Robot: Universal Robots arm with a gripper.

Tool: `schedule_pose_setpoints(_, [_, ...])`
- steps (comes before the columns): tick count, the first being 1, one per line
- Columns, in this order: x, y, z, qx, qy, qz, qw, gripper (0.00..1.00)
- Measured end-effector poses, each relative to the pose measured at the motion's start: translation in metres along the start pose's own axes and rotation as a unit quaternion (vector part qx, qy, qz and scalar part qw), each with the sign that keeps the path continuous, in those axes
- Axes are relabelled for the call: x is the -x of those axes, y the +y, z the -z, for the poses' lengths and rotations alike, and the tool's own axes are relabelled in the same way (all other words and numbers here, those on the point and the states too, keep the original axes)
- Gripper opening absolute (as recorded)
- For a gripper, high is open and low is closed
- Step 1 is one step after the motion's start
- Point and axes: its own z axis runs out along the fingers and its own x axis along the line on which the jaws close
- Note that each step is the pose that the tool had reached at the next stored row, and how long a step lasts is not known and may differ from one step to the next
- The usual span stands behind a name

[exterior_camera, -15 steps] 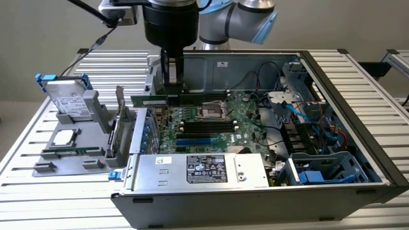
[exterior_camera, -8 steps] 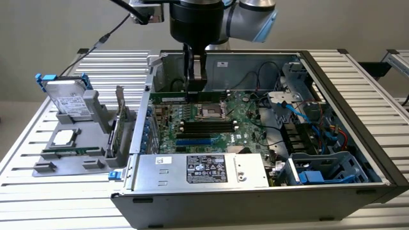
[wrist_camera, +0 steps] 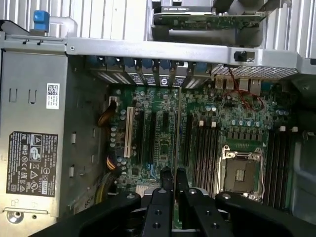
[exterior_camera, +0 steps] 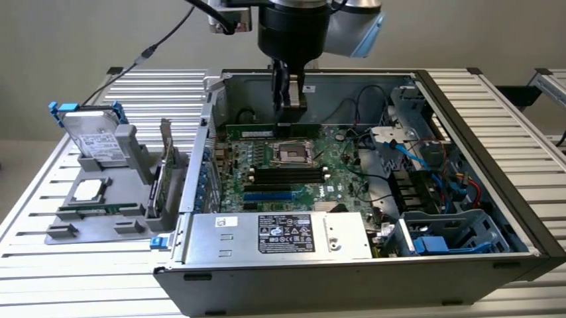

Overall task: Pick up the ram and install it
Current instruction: 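Pick up the ram and move it above insertion slot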

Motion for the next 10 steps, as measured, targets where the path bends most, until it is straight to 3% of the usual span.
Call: schedule_pose_setpoints(10, [0.019,-0.0342,-0.0157,0.0002,0.0000,0.000,1.0000,0.14])
